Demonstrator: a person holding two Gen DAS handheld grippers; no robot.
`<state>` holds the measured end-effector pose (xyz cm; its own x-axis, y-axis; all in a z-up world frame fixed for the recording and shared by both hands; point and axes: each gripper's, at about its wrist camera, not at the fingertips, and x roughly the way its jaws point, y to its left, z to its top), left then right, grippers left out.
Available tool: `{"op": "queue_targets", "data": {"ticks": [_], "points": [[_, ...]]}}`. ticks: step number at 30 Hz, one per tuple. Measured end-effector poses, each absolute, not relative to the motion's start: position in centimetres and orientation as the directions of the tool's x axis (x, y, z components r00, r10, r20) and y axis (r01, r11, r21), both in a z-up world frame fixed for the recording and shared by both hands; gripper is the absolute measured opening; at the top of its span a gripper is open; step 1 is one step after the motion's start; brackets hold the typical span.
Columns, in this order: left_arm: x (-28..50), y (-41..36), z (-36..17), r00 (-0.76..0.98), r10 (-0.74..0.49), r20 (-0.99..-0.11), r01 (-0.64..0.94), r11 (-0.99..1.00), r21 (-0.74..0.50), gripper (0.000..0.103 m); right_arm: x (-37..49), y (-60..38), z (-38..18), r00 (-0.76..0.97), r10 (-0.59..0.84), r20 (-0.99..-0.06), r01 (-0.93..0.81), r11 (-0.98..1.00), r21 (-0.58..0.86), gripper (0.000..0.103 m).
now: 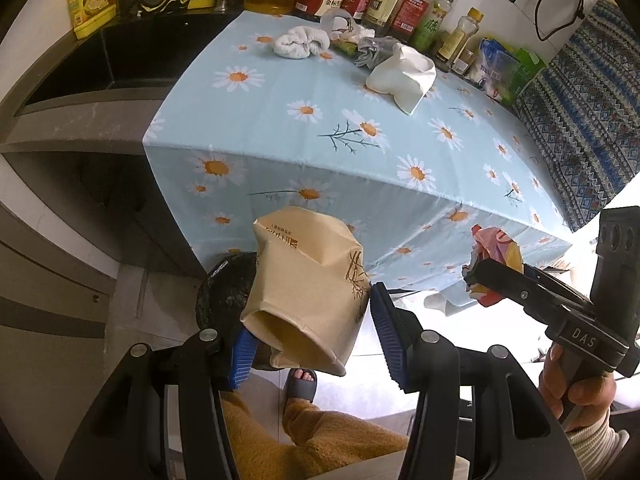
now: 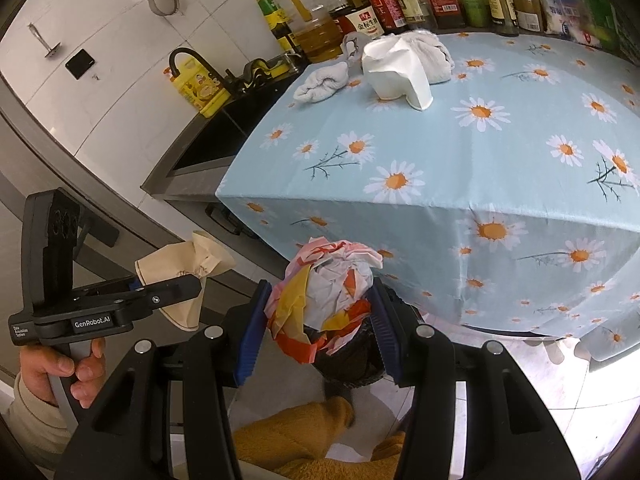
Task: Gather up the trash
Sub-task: 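Carry the brown cup and orange wrapper down over the black bin with both tools, then open both tools to drop the cup and wrapper into the bin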
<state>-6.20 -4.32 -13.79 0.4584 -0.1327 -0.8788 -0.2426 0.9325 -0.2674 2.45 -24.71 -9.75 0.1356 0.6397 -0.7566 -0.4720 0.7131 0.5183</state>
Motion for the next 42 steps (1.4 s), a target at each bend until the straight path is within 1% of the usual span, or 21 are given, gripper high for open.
{"op": "queue_targets", "data": {"ticks": [6, 9, 15, 27, 34, 42], "points": [[-5.7, -3.8, -15.6, 0.435, -0.156, -0.887, -0.230, 0.933, -0.277, 0.051, 2.2, -24.3, -11.5, 0.129, 0.617, -0.777, -0.447, 0.735, 0.510, 0.050], [-5.3, -3.3, -16.7, 0.414, -0.175, -0.893, -0.221, 0.933, -0.285, 0.051, 2.3, -24.0, -12.9, 0.096, 0.608, -0.788, -0.409, 0.746, 0.526, 0.050], [-4.7, -2.2, -19.0, 0.363, -0.205, -0.909, -0.226, 0.927, -0.299, 0.051, 2.3, -22.3, -15.1, 0.050, 0.572, -0.819, -0.392, 0.765, 0.511, 0.050], [-3.5, 0.3, -25.2, 0.234, -0.260, -0.937, -0.215, 0.926, -0.311, 0.051, 1.8, -18.6, -20.4, -0.057, 0.498, -0.865, -0.337, 0.806, 0.486, 0.050], [-3.0, 1.5, -28.2, 0.172, -0.302, -0.938, -0.206, 0.920, -0.334, 0.052, 2.2, -16.8, -21.6, -0.069, 0.466, -0.882, -0.303, 0.833, 0.463, 0.051], [-2.4, 3.0, -29.6, 0.155, -0.339, -0.928, -0.187, 0.912, -0.365, 0.052, 2.5, -15.1, -21.8, -0.056, 0.443, -0.895, -0.283, 0.853, 0.439, 0.051]]}}
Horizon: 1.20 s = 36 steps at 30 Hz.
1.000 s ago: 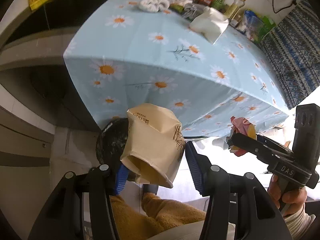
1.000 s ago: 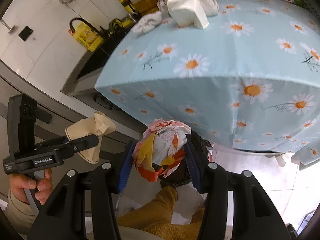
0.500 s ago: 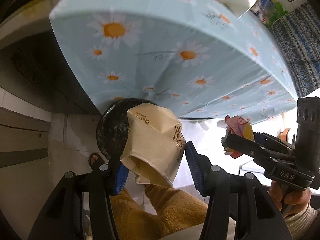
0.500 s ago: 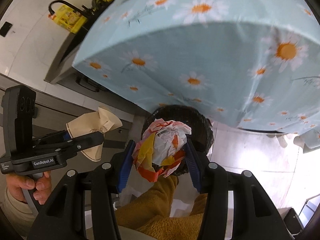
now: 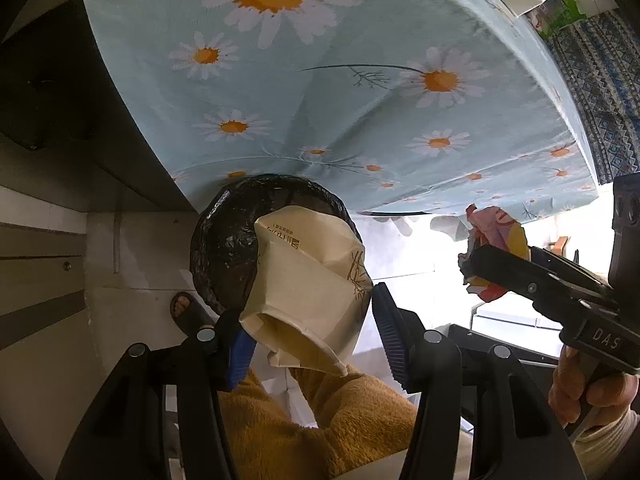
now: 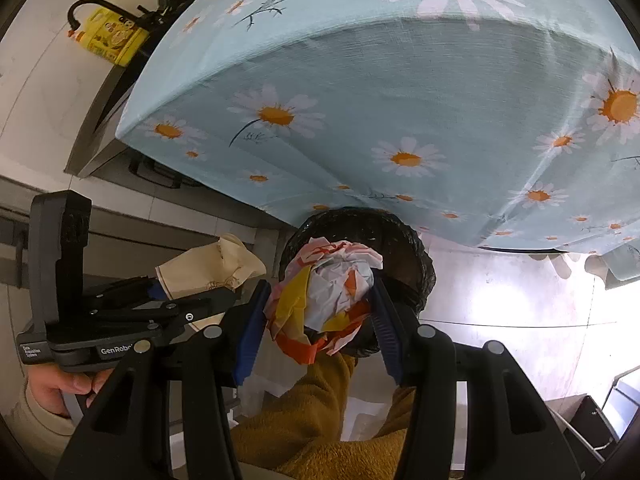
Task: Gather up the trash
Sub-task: 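Open both tools to drop the cup and wrapper into the bin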
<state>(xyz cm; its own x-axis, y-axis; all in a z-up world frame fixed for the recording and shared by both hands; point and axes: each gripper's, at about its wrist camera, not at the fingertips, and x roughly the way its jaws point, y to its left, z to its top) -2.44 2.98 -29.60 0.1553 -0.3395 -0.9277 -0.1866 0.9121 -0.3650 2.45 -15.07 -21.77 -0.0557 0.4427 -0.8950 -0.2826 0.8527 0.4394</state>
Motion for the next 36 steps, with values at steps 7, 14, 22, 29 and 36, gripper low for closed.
{"op": "queue_targets", "data": {"ticks": [7, 14, 22, 29, 36], "points": [[-2.3, 3.4, -30.4, 0.149, -0.361, -0.920, -0.184, 0.904, -0.385, 0.058, 2.9, -14.3, -21.9, -0.060, 0.437, -0.897, -0.268, 0.859, 0.436, 0.054], [-2.2, 4.2, -31.4, 0.111, -0.329, -0.938, -0.234, 0.908, -0.346, 0.078, 3.6, -15.0, -21.6, -0.031, 0.452, -0.891, -0.213, 0.868, 0.448, 0.076], [-2.2, 4.2, -29.3, 0.144, -0.284, -0.948, -0.234, 0.921, -0.312, 0.078, 3.6, -17.1, -20.1, 0.007, 0.456, -0.890, -0.218, 0.869, 0.443, 0.076], [-2.1, 2.9, -25.6, 0.204, -0.236, -0.950, -0.220, 0.935, -0.280, 0.078, 3.1, -19.5, -18.0, 0.057, 0.483, -0.874, -0.239, 0.856, 0.458, 0.076], [-2.6, 1.3, -21.4, 0.283, -0.180, -0.942, -0.221, 0.943, -0.247, 0.078, 2.8, -22.0, -14.9, 0.119, 0.546, -0.829, -0.276, 0.821, 0.500, 0.076]]}}
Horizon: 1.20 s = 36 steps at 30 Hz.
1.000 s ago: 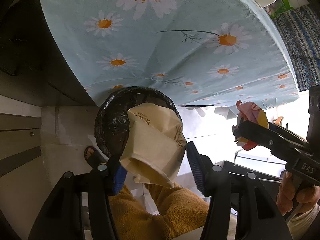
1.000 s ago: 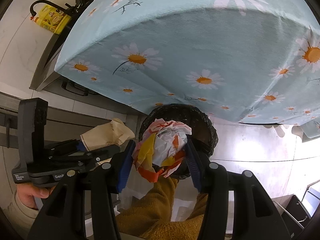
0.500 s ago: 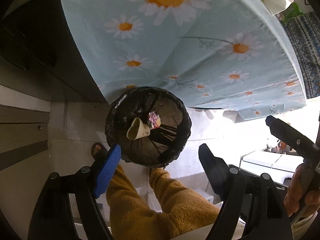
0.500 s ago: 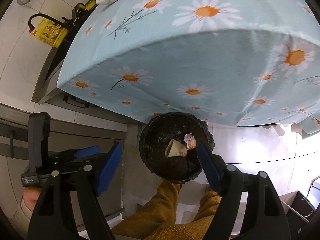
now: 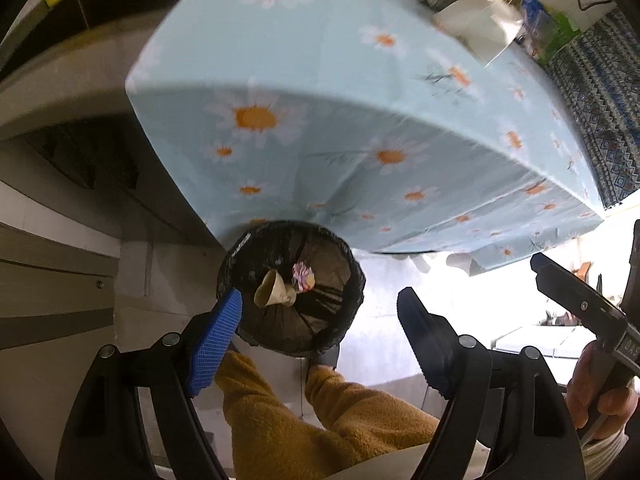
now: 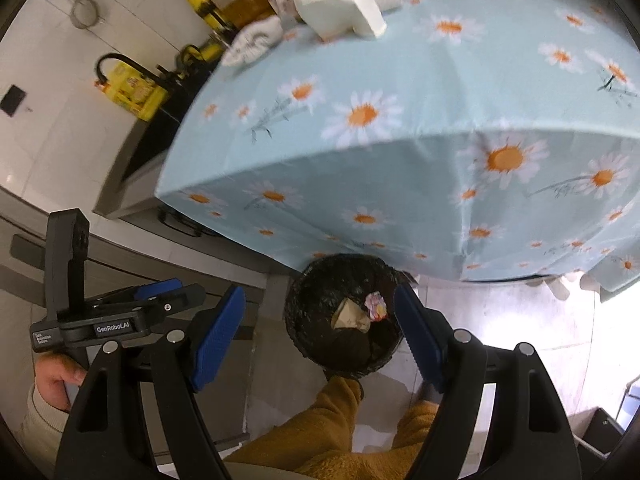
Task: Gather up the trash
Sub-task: 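Open both tools to drop the cup and wrapper into the bin, then raise both tools back up toward the table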
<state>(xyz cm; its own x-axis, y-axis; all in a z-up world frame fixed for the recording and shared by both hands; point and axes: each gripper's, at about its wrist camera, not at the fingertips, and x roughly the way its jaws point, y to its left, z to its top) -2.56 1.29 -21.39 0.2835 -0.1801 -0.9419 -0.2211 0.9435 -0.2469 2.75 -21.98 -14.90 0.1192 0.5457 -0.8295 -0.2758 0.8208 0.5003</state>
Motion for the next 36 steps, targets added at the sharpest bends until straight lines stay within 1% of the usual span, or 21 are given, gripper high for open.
{"op": "queue_targets", "data": {"ticks": [9, 16, 26, 36], "points": [[-3.1, -1.3, -16.7, 0.380, -0.103, -0.919, -0.230, 0.952, -0.202, 0.078, 2.5, -24.1, -11.3, 0.164, 0.616, -0.771, -0.366, 0.764, 0.532, 0.076], [-3.5, -2.9, -13.6, 0.437, -0.056, -0.898, -0.249, 0.952, -0.180, 0.078, 3.0, -25.9, -9.4, 0.184, 0.644, -0.743, -0.405, 0.738, 0.539, 0.076], [-2.7, -3.9, -11.2, 0.481, -0.041, -0.876, -0.241, 0.954, -0.178, 0.078, 3.8, -28.1, -7.1, 0.241, 0.653, -0.718, -0.410, 0.739, 0.535, 0.076], [-1.5, -2.5, -9.2, 0.533, -0.057, -0.844, -0.210, 0.957, -0.198, 0.078, 5.3, -28.5, -5.5, 0.300, 0.628, -0.718, -0.386, 0.768, 0.511, 0.077]]}}
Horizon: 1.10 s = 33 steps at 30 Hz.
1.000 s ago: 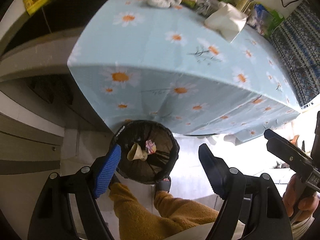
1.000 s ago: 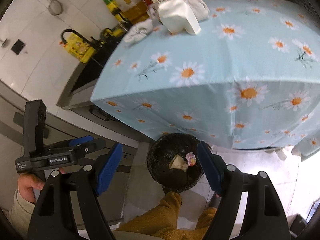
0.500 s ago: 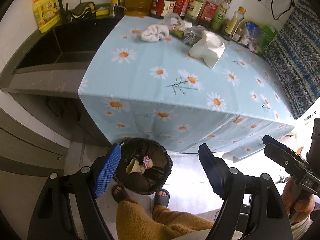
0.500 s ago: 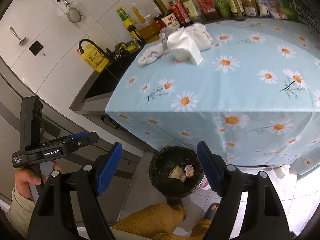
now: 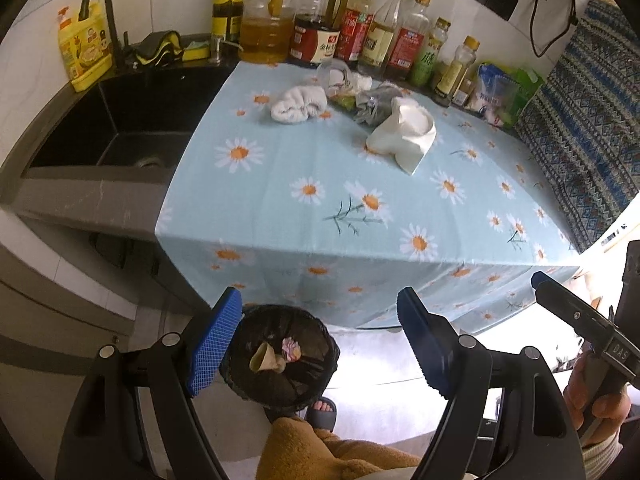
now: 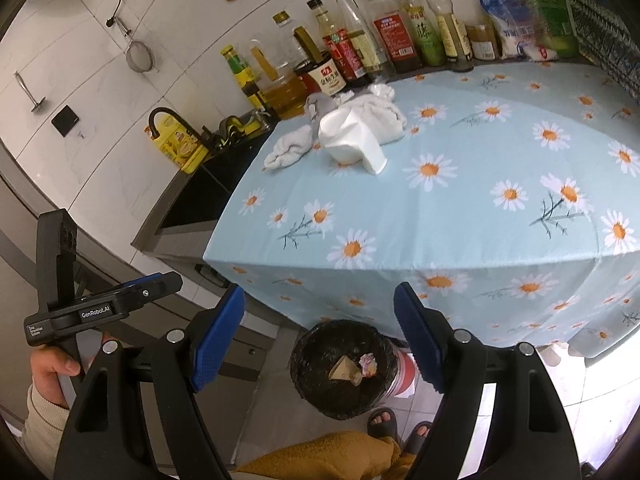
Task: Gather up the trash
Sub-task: 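Raise both tools back up toward the table, then grasp the white sock with the left tool while the right tool grasps a white paper cup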
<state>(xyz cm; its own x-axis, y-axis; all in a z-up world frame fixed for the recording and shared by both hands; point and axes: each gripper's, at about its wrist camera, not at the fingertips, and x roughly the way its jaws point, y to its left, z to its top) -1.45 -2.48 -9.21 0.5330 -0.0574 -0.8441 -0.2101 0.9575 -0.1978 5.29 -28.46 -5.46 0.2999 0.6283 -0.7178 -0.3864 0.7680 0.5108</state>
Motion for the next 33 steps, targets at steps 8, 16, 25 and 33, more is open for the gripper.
{"op": "queue_targets", "data": {"ticks": [8, 16, 25, 33], "points": [[0.4, -0.5, -8.1, 0.565, -0.105, -0.818, -0.167, 0.957, -0.239, 0.078, 6.2, -26.8, -4.1, 0.349, 0.592, -0.727, -0.368, 0.800, 0.475, 0.077], [2.0, 2.6, -7.4, 0.588, -0.154, -0.794, -0.119, 0.955, -0.273, 0.078, 6.5, -24.3, -2.7, 0.393, 0.555, -0.733, -0.343, 0.828, 0.444, 0.077], [3.7, 4.2, -7.7, 0.594, -0.199, -0.779, -0.063, 0.954, -0.292, 0.078, 6.7, -23.2, -2.1, 0.444, 0.498, -0.745, -0.306, 0.866, 0.396, 0.081], [5.6, 5.2, -7.9, 0.593, -0.209, -0.778, -0.049, 0.955, -0.294, 0.078, 7.9, -23.1, -2.3, 0.467, 0.455, -0.758, -0.273, 0.890, 0.366, 0.086]]}}
